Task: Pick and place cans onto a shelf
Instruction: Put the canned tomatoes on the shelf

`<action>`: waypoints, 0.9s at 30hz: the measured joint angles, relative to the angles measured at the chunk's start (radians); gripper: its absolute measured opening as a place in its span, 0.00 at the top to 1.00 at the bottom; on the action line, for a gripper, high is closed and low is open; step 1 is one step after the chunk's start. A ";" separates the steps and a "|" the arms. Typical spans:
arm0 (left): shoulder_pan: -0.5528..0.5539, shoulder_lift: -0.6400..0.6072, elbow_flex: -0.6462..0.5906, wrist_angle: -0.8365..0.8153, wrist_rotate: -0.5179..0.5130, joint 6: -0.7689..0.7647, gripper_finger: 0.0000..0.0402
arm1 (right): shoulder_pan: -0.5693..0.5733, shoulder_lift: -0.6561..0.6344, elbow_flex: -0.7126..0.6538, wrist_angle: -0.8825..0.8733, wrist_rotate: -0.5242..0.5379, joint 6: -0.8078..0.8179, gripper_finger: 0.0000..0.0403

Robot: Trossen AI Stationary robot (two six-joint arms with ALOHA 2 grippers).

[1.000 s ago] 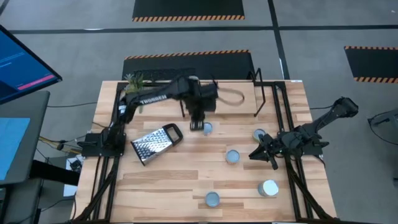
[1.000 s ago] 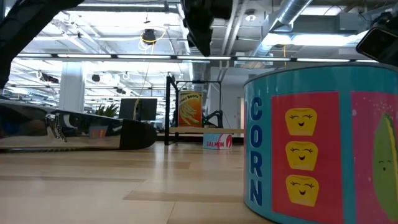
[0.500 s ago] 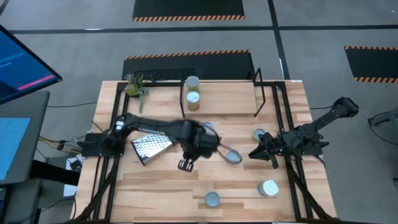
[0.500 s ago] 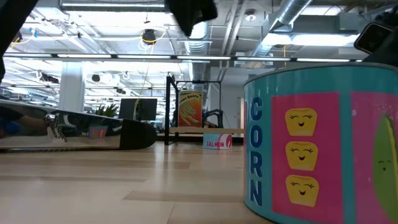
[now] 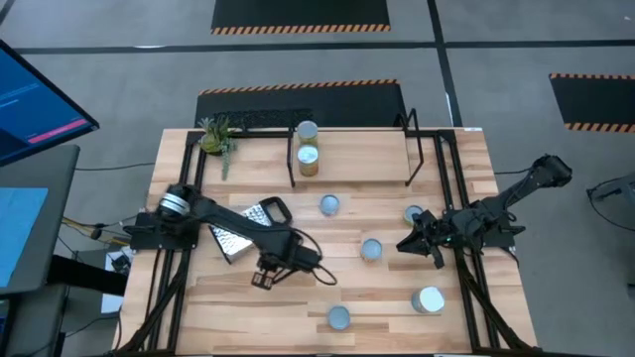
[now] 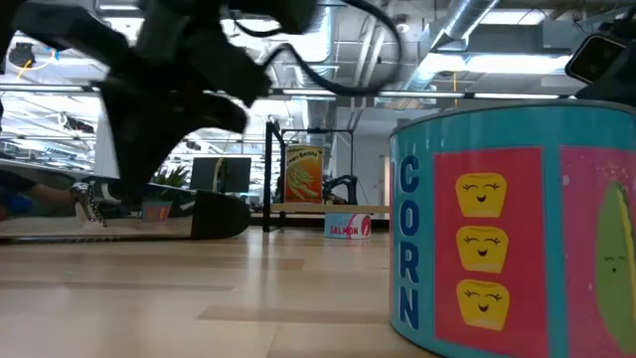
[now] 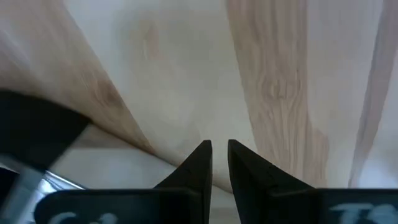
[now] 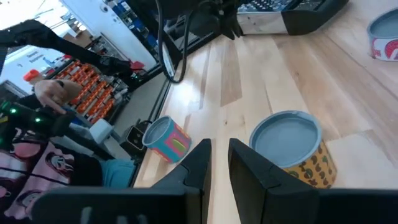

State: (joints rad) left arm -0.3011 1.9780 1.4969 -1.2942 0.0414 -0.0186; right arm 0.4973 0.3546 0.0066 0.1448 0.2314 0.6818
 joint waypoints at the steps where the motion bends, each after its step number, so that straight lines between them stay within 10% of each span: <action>1: 0.000 -0.039 -0.051 0.044 0.000 -0.021 0.90 | 0.000 0.000 0.000 0.001 0.013 -0.001 0.80; 14: -0.003 -0.627 -0.617 0.881 -0.224 -0.188 0.90 | 0.003 0.058 0.019 0.141 0.200 -0.094 0.80; 20: -0.003 -0.766 -0.684 0.972 -0.303 -0.188 0.90 | 0.046 0.210 0.193 0.145 0.160 -0.257 0.80; 27: -0.003 -0.789 -0.684 0.968 -0.327 -0.126 0.90 | 0.126 0.451 0.537 -0.383 0.157 -0.119 0.80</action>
State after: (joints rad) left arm -0.3042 1.1886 0.8127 -0.3260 -0.2857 -0.1444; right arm 0.6231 0.8054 0.5434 -0.2377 0.3880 0.5624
